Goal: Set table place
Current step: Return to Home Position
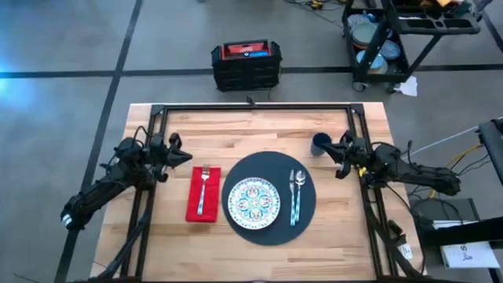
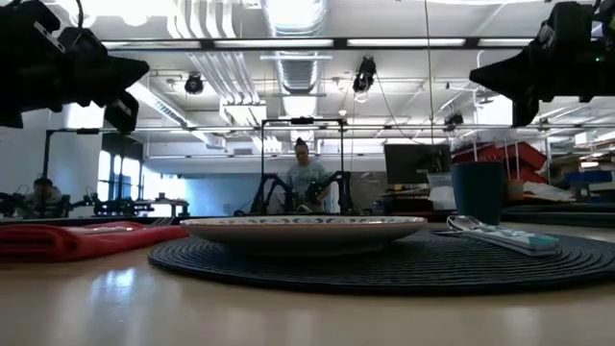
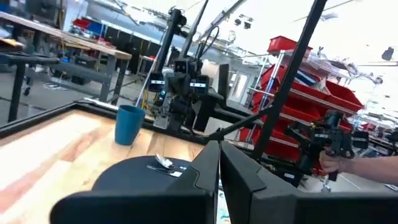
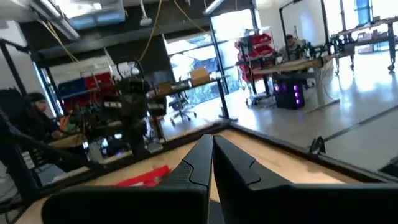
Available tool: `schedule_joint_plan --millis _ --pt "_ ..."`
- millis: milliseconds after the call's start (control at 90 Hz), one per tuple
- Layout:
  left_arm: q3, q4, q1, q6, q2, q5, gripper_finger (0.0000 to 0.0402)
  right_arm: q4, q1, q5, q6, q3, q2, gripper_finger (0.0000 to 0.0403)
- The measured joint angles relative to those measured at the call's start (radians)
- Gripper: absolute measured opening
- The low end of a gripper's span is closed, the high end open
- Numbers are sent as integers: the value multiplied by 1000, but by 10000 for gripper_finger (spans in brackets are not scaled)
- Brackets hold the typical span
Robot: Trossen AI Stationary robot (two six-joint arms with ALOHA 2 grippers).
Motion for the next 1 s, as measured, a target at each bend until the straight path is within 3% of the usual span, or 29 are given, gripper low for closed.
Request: schedule_joint_plan --millis 278,1000 --pt "0 13 10 23 24 -167 0 -40 0 7 0 0 9 0" --pt "24 14 8 27 32 -122 0 -63 0 8 0 0 10 0"
